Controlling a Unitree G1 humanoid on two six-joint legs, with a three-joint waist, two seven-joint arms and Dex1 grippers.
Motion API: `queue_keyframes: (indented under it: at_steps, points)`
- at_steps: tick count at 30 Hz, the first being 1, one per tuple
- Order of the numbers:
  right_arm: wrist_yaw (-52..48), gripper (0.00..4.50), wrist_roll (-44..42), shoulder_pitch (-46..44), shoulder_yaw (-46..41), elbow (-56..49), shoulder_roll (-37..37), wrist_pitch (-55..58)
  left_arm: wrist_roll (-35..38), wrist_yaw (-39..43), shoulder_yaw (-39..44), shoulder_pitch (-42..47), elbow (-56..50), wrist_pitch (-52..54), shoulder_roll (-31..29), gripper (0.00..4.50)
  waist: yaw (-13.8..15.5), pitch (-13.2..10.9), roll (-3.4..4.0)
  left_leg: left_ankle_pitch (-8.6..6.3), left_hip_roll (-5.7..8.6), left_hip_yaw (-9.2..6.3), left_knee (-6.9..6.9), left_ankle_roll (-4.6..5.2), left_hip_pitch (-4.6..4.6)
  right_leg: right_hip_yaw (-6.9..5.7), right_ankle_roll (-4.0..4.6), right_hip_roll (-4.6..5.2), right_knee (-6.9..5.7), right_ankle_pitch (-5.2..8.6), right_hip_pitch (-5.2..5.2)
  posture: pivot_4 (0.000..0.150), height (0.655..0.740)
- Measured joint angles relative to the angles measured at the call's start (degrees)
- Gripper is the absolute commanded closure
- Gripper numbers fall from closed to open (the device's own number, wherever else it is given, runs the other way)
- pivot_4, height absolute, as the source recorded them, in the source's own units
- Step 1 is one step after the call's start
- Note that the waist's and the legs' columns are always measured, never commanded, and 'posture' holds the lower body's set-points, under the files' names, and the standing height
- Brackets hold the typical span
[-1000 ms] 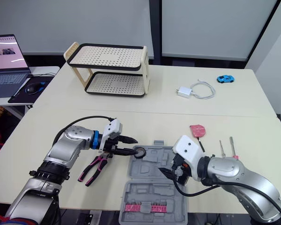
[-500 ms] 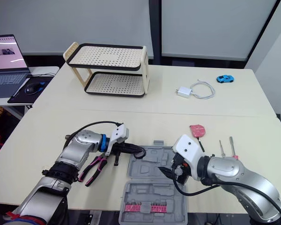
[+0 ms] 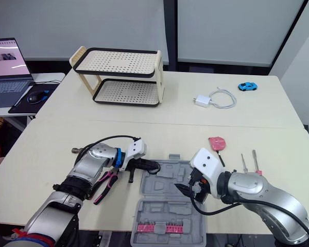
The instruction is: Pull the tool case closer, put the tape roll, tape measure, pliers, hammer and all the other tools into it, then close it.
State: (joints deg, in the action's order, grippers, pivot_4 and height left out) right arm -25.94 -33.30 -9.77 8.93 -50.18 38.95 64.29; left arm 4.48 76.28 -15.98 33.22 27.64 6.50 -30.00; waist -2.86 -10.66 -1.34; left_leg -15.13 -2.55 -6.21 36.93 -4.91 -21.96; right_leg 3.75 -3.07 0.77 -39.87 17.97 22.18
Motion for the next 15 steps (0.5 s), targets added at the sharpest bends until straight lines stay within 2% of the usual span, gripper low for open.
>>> queue_keyframes:
  at_steps: [8,12,15]
  points:
    - [-1.9,0.00,-1.7,2.8,-7.1,-1.4,1.5,-3.6,8.9,1.6,10.3,-3.7,-15.2,11.0,-11.0,4.47,-0.1,0.0,0.01,0.00,-0.01,0.02,-0.05,0.00,0.01,0.01,-0.01,0.01,0.08,0.01,-0.01,0.150,0.7350]
    - [-8.0,0.00,1.4,14.2,-20.4,-0.7,9.1,-11.5,11.6,0.0,19.7,-12.6,-18.4,14.5,-19.9,4.47,-0.1,0.0,0.04,-0.01,-0.04,0.07,-0.18,0.01,0.03,0.01,-0.01,0.03,0.26,0.01,-0.02,0.150,0.7350]
    - [-13.4,0.00,3.8,21.9,-28.4,0.9,10.9,-17.7,12.5,-1.5,25.1,-19.3,-19.0,14.3,-22.7,4.47,0.2,0.0,0.05,-0.01,-0.04,0.08,-0.19,0.01,0.06,0.00,-0.01,0.04,0.29,0.01,-0.08,0.150,0.7350]
